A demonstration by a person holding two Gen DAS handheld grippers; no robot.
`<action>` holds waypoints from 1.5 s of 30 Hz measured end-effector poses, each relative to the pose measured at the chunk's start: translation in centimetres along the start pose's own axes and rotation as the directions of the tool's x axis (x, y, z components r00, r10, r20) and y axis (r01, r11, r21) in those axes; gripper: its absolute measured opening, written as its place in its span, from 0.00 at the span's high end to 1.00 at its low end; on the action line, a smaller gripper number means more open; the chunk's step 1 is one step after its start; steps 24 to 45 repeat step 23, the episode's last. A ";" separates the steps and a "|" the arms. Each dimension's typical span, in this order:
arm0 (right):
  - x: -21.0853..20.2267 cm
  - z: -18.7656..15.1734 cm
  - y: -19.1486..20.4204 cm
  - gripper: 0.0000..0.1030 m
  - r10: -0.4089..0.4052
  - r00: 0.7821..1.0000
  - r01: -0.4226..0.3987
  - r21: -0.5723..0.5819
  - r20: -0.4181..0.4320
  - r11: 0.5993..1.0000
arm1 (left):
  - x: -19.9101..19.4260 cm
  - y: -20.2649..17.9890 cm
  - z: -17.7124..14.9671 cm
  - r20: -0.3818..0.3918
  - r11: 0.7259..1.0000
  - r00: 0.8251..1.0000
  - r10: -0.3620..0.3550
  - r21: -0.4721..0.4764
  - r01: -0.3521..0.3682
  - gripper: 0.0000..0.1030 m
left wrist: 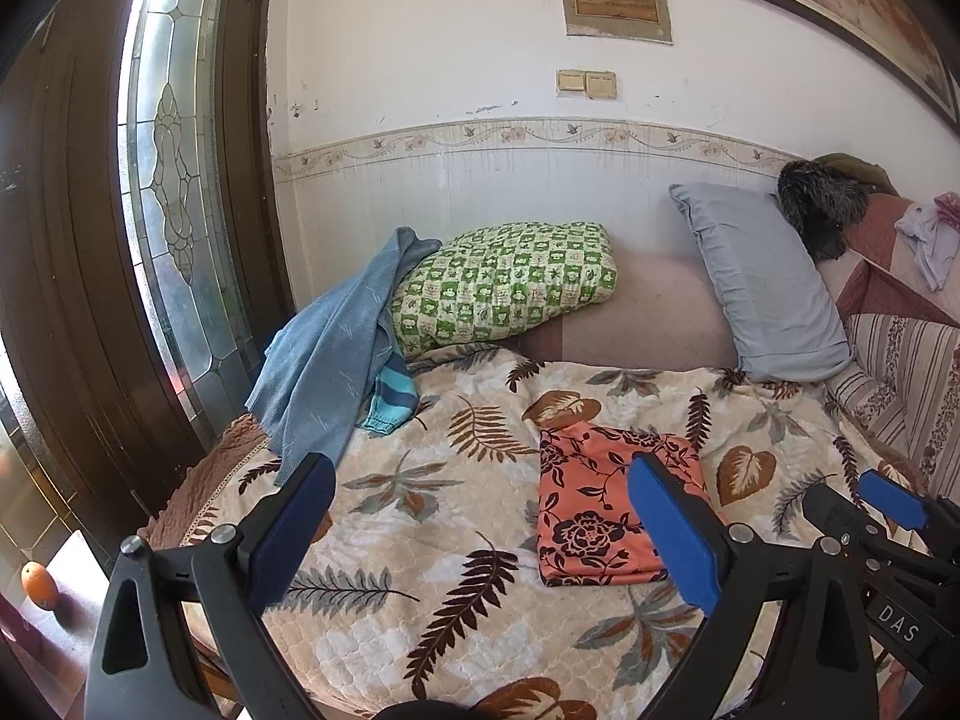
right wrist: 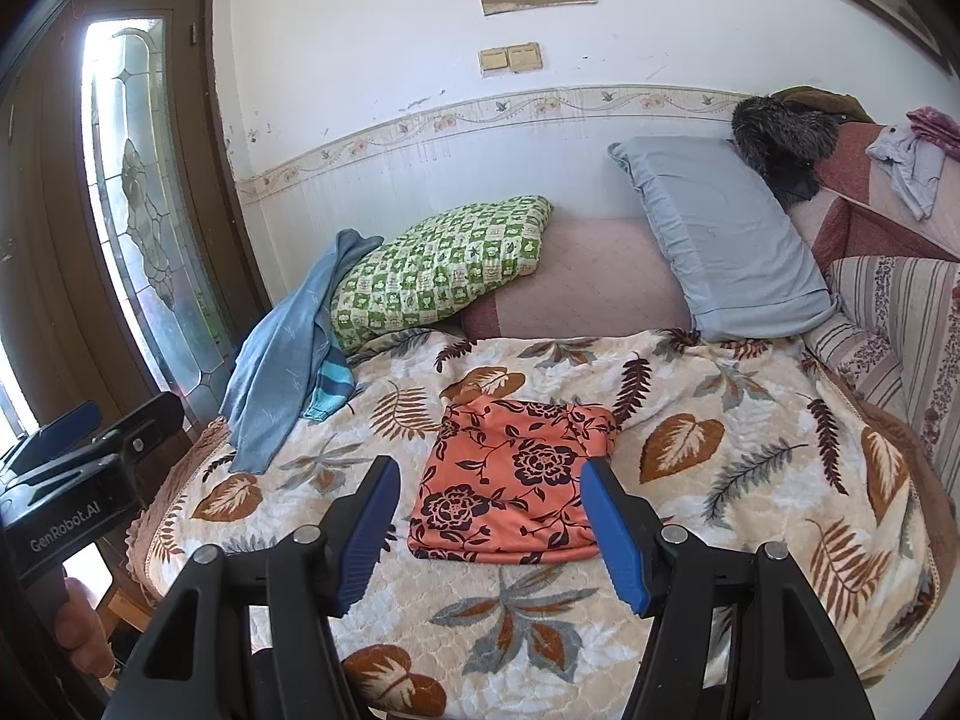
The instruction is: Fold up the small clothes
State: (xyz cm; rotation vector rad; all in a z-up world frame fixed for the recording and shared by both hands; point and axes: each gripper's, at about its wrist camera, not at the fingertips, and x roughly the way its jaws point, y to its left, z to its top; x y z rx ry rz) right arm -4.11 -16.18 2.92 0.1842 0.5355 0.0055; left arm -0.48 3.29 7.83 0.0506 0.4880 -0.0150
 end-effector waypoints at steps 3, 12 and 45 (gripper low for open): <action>1.0 0.2 0.2 0.36 -0.001 1.000 0.001 -0.010 -0.005 1.000 | 1.0 0.2 0.1 -0.013 1.000 1.000 -0.009 -0.007 0.009 0.05; 4.1 0.7 0.4 0.36 0.019 0.999 -0.019 -0.009 -0.042 1.000 | 3.5 -0.2 0.4 -0.036 0.999 0.999 -0.037 -0.003 0.036 0.05; 7.4 1.0 -0.7 0.36 0.018 0.998 -0.017 0.012 -0.066 1.000 | 6.5 -1.2 0.7 -0.034 0.989 0.989 -0.145 -0.020 0.144 0.05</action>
